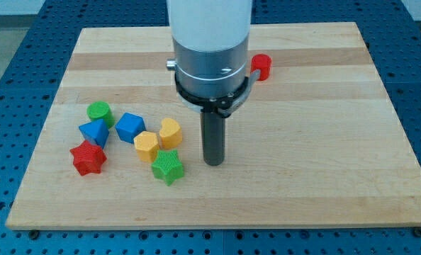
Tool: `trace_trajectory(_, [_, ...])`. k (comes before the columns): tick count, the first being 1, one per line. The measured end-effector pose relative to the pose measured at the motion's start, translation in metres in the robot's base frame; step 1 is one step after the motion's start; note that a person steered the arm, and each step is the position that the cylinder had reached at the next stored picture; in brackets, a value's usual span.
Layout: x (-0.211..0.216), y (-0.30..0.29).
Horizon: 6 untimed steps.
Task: Move the heart parallel to the hexagon
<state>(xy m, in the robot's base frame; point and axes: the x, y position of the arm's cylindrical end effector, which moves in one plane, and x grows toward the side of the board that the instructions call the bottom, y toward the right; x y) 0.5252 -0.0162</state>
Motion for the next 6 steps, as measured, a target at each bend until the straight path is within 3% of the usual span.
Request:
trace_trajectory(1, [-0.002, -0.006])
trace_trajectory(3, [-0.049, -0.005])
trace_trajectory(4, [-0.090, -0.024])
trace_trajectory(6, [-0.103, -0.085])
